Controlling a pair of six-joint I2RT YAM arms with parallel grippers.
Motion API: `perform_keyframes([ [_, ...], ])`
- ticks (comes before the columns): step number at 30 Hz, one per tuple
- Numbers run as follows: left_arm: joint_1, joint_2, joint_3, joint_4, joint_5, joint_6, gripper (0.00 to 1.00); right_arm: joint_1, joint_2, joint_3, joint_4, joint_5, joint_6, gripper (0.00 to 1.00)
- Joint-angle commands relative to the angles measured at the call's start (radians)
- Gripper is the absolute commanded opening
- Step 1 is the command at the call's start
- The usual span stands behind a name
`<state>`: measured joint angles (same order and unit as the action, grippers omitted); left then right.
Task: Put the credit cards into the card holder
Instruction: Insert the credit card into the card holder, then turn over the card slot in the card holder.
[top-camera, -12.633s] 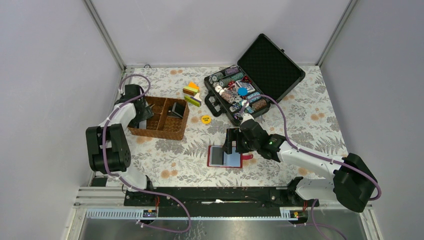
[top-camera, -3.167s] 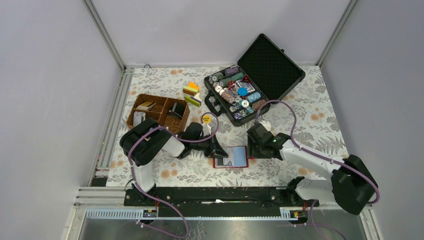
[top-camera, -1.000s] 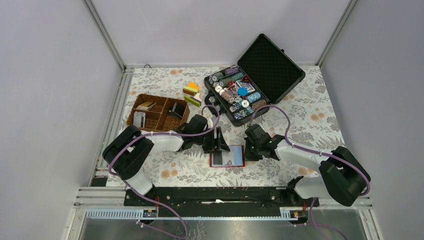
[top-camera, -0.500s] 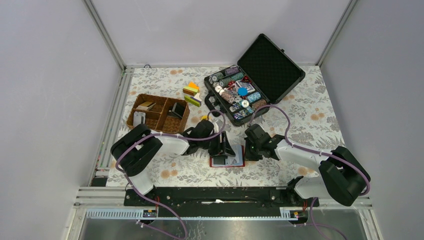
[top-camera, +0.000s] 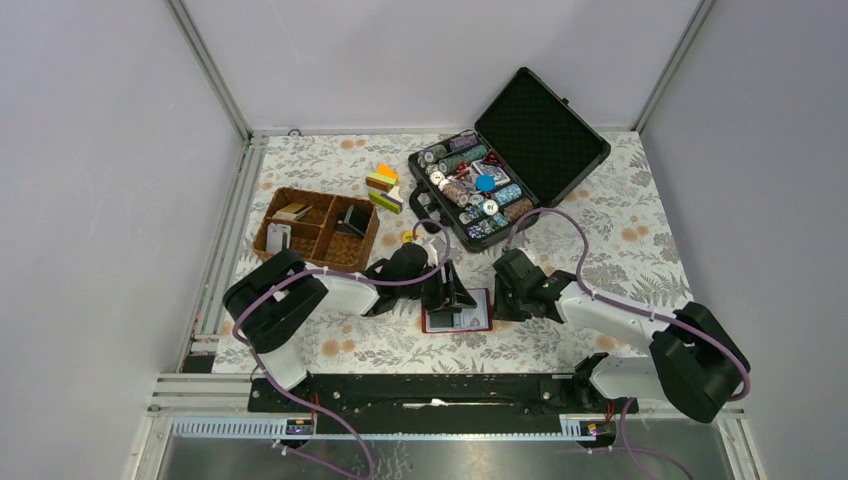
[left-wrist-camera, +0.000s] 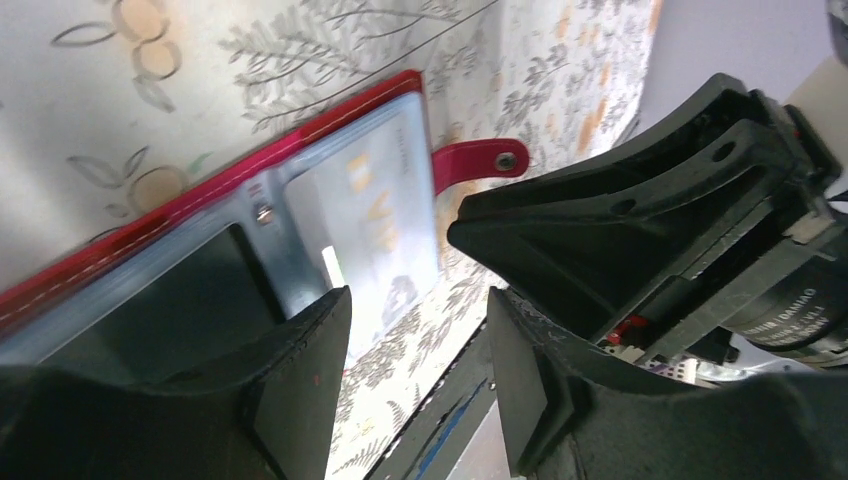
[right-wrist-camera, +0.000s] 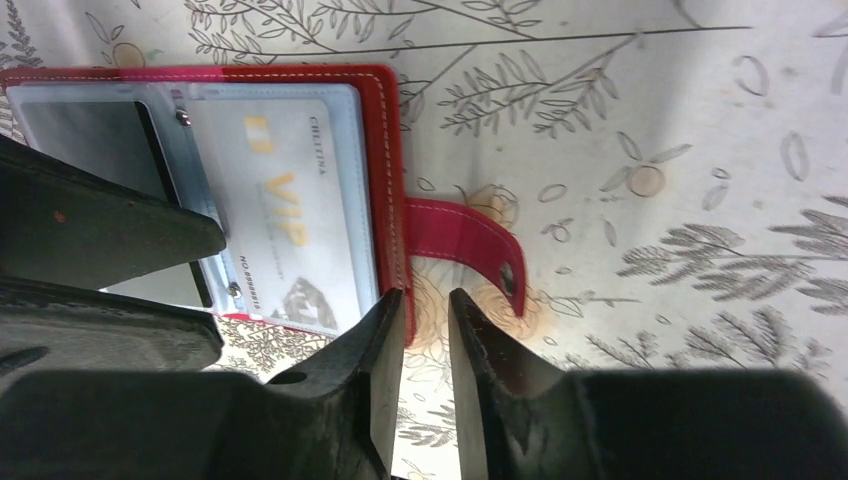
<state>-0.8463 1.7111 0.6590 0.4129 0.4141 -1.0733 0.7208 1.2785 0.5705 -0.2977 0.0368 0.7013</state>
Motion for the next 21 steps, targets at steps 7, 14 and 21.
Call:
perform_keyframes([
  [7, -0.002, -0.089, -0.012, 0.111, -0.022, -0.002, 0.58, 0.001, -0.11, 0.025, -0.048, 0.022, -0.03, 0.43],
  [14, 0.0, -0.299, -0.005, -0.276, -0.224, 0.134, 0.67, 0.002, -0.135, 0.002, 0.06, -0.069, -0.029, 0.51],
  [21, 0.003, -0.313, -0.002, -0.496, -0.321, 0.173, 0.72, 0.001, -0.085, -0.012, 0.105, -0.082, -0.033, 0.45],
])
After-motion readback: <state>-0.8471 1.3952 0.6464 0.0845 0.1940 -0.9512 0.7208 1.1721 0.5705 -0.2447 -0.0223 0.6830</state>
